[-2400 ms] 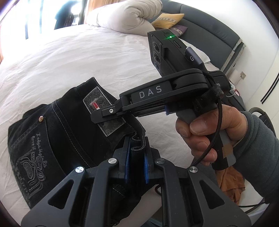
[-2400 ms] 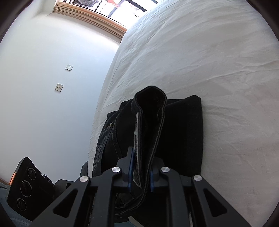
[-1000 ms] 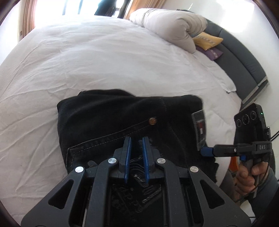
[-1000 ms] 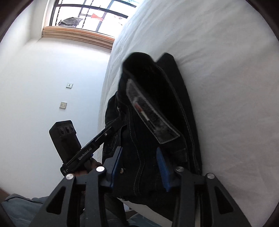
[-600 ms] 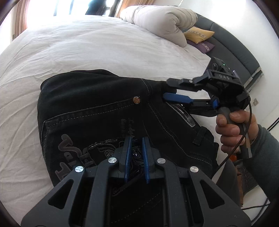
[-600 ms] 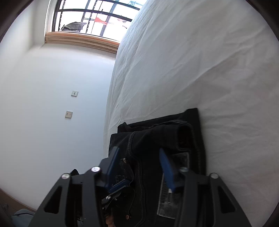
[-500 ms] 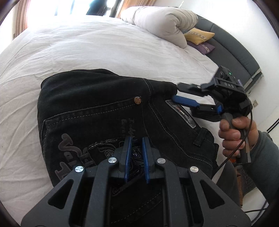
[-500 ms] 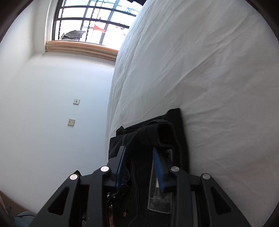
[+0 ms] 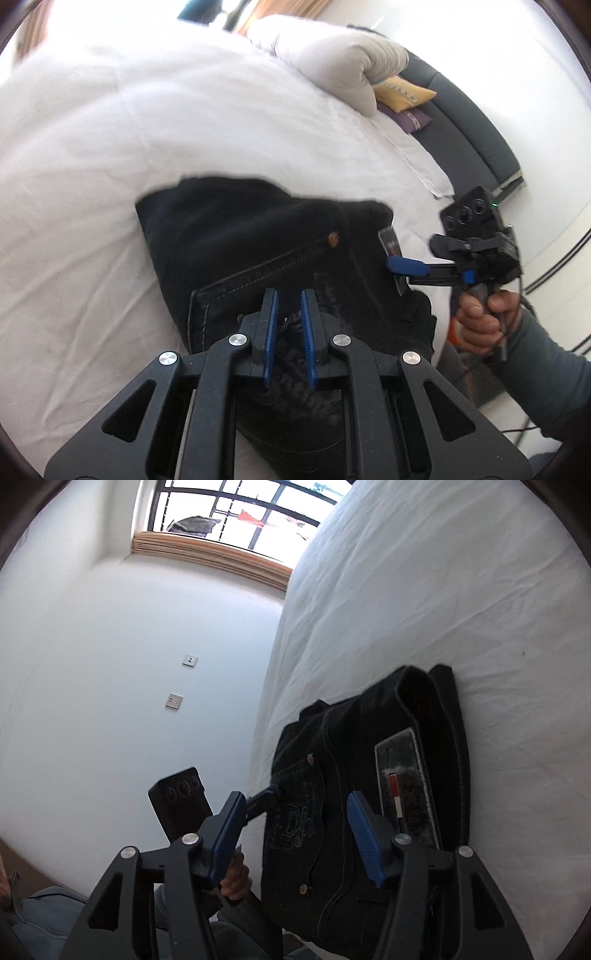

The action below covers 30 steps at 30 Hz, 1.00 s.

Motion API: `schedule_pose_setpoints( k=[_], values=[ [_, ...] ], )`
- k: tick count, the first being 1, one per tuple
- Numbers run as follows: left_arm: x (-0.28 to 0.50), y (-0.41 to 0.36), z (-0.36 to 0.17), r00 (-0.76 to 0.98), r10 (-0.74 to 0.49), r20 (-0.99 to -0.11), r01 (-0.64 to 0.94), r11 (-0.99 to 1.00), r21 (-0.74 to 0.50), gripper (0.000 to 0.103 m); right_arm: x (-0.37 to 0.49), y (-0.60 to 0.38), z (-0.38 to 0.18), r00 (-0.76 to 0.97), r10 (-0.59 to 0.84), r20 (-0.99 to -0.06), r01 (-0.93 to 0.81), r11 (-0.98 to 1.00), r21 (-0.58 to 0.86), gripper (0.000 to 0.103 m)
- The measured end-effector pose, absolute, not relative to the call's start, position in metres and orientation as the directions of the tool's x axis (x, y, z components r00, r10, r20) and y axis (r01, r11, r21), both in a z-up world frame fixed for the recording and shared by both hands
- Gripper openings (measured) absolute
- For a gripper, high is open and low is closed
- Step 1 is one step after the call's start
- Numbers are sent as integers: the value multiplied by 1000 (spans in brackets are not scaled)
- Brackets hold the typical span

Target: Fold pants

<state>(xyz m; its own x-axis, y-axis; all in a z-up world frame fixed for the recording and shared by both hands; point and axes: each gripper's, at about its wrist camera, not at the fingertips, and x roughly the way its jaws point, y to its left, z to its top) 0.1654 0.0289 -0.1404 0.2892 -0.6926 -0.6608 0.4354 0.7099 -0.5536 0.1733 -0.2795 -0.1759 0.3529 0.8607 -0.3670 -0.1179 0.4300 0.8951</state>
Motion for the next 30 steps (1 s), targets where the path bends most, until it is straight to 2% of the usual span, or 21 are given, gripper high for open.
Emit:
schedule_pose_setpoints(
  k=[2, 5, 9, 12, 14, 16, 17, 18, 19, 20, 22, 24, 27, 29, 30],
  values=[
    [156, 34, -147, 280, -723, -631, 423, 683, -595, 12, 176, -282, -195, 344, 861, -376, -65, 421, 905, 59],
    [125, 30, -151, 216, -799, -561, 449, 592, -669, 12, 168, -292, -203, 373, 872, -318, -44, 359, 932, 58],
    [76, 5, -162, 98, -798, -594, 536, 545, -644, 12, 147, -292, -206, 330, 875, -354, -48, 390, 920, 60],
    [69, 9, -159, 49, -809, -586, 529, 518, -672, 12, 127, -306, -206, 339, 873, -350, -37, 384, 923, 62],
    [72, 18, -149, 77, -807, -586, 530, 531, -661, 12, 112, -314, -197, 371, 854, -364, -54, 411, 910, 67],
    [81, 35, -141, 154, -792, -590, 499, 578, -646, 12, 104, -326, -186, 425, 824, -374, -59, 438, 897, 80],
    [89, 46, -140, 203, -786, -583, 460, 603, -652, 12, 102, -333, -182, 451, 799, -399, -56, 471, 880, 89],
    [95, 53, -141, 250, -772, -584, 424, 630, -651, 14, 103, -337, -178, 469, 768, -436, -47, 515, 856, 93],
    [101, 55, -142, 286, -747, -600, 395, 662, -637, 26, 106, -339, -176, 479, 745, -465, -38, 546, 837, 93],
    [110, 57, -143, 314, -715, -624, 366, 698, -616, 54, 112, -339, -176, 475, 741, -475, -33, 554, 832, 93],
    [124, 58, -145, 355, -687, -634, 318, 726, -609, 85, 126, -336, -178, 449, 737, -505, -17, 572, 820, 93],
    [134, 51, -150, 341, -693, -635, 311, 721, -619, 86, 142, -327, -181, 414, 739, -532, -18, 591, 807, 93],
    [150, 29, -165, 285, -621, -730, 271, 783, -560, 86, 160, -310, -198, 329, 715, -618, 1, 654, 757, 94],
    [157, 17, -167, 283, -581, -763, 263, 812, -521, 86, 164, -305, -199, 322, 705, -632, -22, 673, 739, 93],
    [160, 12, -166, 283, -559, -779, 257, 827, -500, 86, 166, -302, -198, 321, 697, -641, -26, 683, 730, 90]
  ],
)
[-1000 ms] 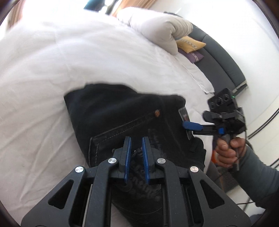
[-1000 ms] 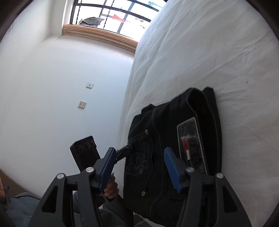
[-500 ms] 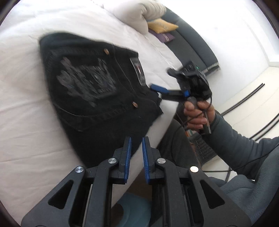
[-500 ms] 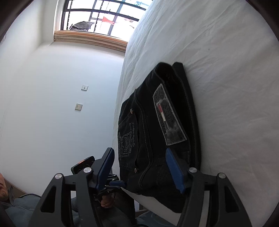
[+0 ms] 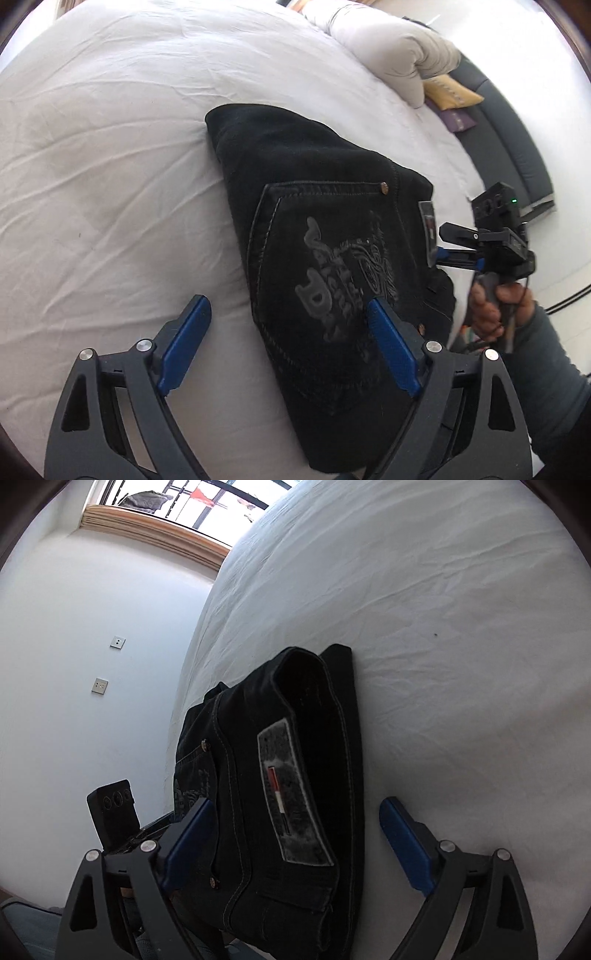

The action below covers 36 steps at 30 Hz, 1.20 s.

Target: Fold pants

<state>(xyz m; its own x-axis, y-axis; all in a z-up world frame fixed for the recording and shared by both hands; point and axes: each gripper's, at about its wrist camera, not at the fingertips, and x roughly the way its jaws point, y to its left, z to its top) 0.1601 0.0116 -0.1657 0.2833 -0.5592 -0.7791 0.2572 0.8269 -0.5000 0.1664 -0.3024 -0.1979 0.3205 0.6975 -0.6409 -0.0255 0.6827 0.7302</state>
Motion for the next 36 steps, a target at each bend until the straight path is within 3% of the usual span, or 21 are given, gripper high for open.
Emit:
schedule_pose_setpoints(
  k=[1, 3, 4, 5, 10, 13, 20, 29, 36],
  values=[
    [163, 7, -166, 278, -539, -795, 250, 840, -482, 86, 168, -299, -197, 315, 689, -652, -28, 694, 720, 81],
    [168, -2, -164, 270, -494, -827, 238, 866, -439, 85, 170, -290, -198, 289, 677, -677, -42, 715, 697, 75],
    [166, -6, -163, 269, -480, -835, 244, 873, -423, 73, 169, -284, -197, 285, 657, -698, -51, 737, 674, 74],
    [168, -15, -161, 264, -477, -838, 258, 872, -415, 54, 169, -279, -195, 283, 643, -712, -62, 753, 655, 74],
    [165, -26, -158, 272, -426, -863, 268, 894, -358, 40, 163, -279, -188, 295, 564, -771, -43, 814, 579, 37],
    [164, -43, -157, 283, -405, -869, 281, 901, -329, 35, 155, -277, -180, 318, 536, -782, -46, 832, 552, 30],
    [160, -47, -140, 302, -406, -863, 292, 901, -321, 24, 144, -263, -154, 372, 456, -809, -92, 885, 457, 23],
    [169, -16, -94, 386, -395, -834, 300, 908, -291, 22, 139, -259, -106, 445, 453, -773, -159, 889, 430, 21],
    [227, 14, -67, 464, -326, -824, 279, 936, -213, 22, 194, -241, -92, 474, 474, -742, -207, 879, 429, 21]
  ],
)
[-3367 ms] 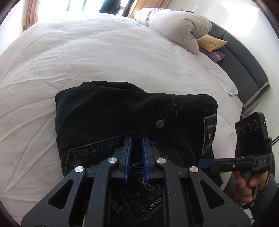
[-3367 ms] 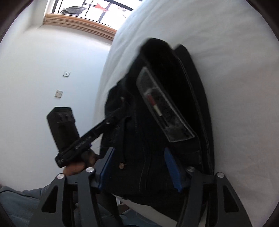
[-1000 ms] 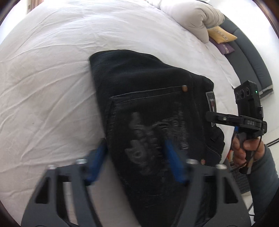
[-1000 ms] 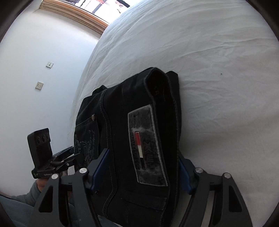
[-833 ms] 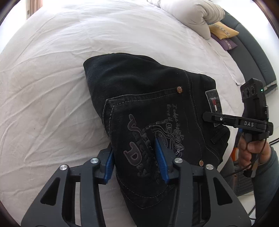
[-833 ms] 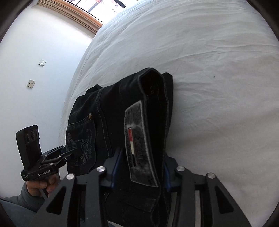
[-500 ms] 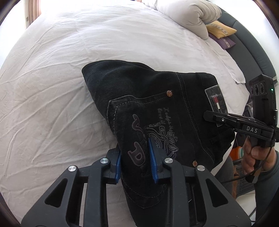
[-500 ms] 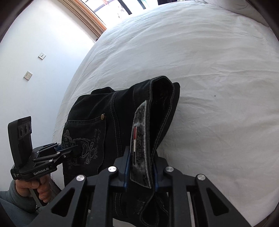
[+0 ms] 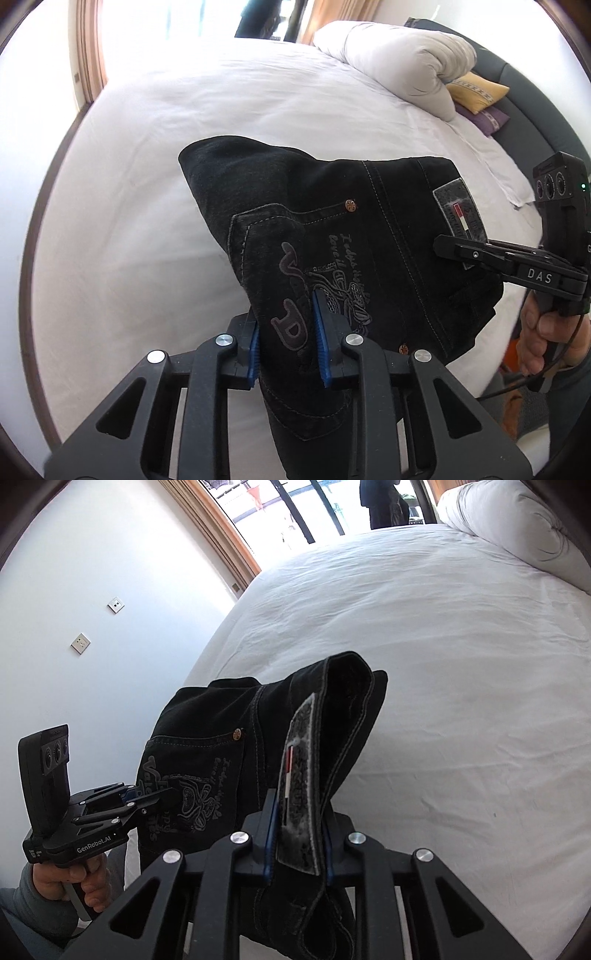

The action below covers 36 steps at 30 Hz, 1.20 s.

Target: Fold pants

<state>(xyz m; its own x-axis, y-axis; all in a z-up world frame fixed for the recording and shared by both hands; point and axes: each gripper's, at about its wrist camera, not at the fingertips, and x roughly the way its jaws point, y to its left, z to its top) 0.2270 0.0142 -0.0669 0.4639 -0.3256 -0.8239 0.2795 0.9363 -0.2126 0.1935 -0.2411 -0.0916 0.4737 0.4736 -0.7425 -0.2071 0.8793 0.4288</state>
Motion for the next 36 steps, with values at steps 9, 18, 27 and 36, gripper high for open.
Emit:
schedule_pose_setpoints(
  k=[9, 18, 27, 36],
  values=[
    [309, 36, -105, 444, -261, -857, 236, 957, -169, 22, 285, -223, -125, 435, 515, -738, -173, 853, 493, 21],
    [321, 46, -134, 457, -274, -847, 163, 961, -223, 65, 302, -245, -183, 412, 551, -726, -76, 814, 576, 53],
    [240, 90, -76, 665, -209, -717, 77, 974, -212, 89, 237, -283, -140, 569, 458, -683, 9, 827, 563, 77],
    [89, 79, 54, 936, 68, -345, -53, 997, 53, 103, 109, -233, -12, 888, 171, -426, -69, 967, 244, 103]
  ],
)
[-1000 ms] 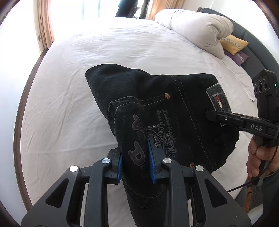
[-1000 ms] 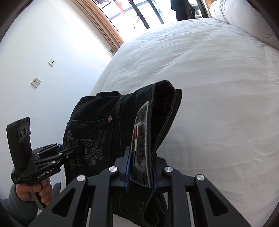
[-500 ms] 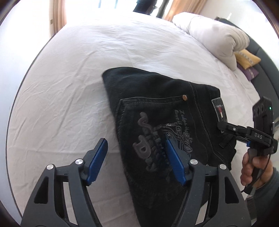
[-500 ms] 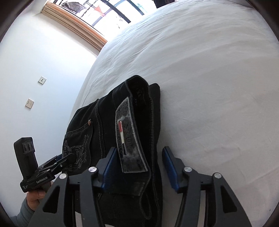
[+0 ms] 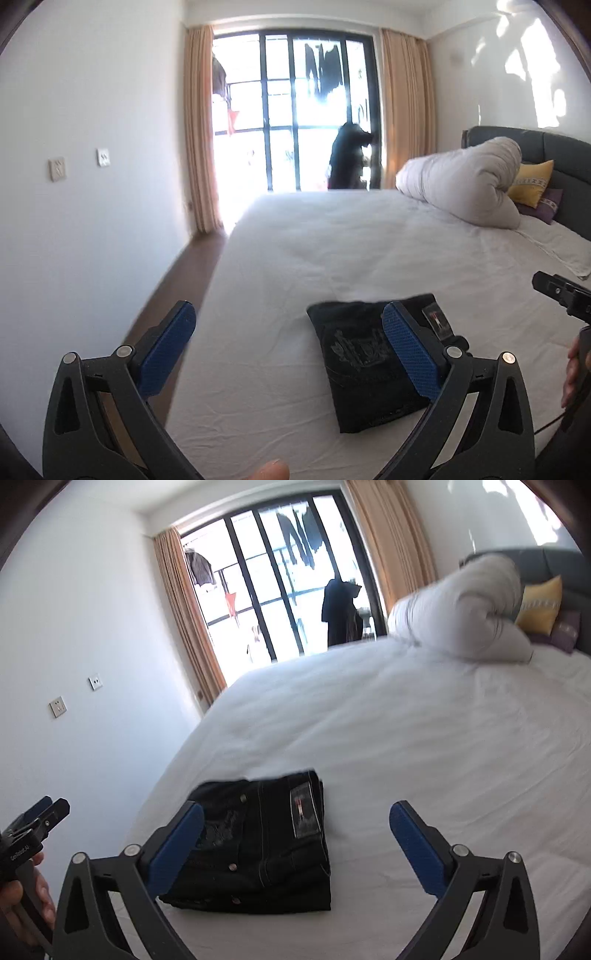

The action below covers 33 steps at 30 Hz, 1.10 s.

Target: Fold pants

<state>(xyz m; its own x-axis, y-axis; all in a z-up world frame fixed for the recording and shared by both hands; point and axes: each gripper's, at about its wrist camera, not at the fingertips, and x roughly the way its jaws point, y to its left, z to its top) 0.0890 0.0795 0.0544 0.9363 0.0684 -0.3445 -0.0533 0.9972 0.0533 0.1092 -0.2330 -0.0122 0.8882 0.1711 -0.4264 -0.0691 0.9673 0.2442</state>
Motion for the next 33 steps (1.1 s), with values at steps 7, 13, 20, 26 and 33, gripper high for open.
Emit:
schedule_pose_setpoints(
  k=[7, 13, 20, 26, 33],
  values=[
    [19, 82, 122, 961, 86, -262, -75, 996, 53, 103, 42, -198, 65, 963, 83, -258, -65, 995, 78, 103],
    [-11, 82, 149, 936, 60, -348, -54, 998, 27, 103, 12, -189, 103, 950, 147, -275, -114, 985, 132, 103],
    [0, 64, 112, 835, 15, -550, -39, 999, -33, 103, -1, -178, 97, 917, 126, -379, -85, 989, 122, 103],
    [23, 55, 77, 757, -1, -653, -39, 998, -47, 103, 1, -171, 73, 870, 93, -483, -38, 992, 122, 103],
    [46, 53, 50, 707, -13, -708, -32, 998, -50, 103, 15, -166, 49, 812, 57, -581, 15, 993, 119, 103]
  ],
)
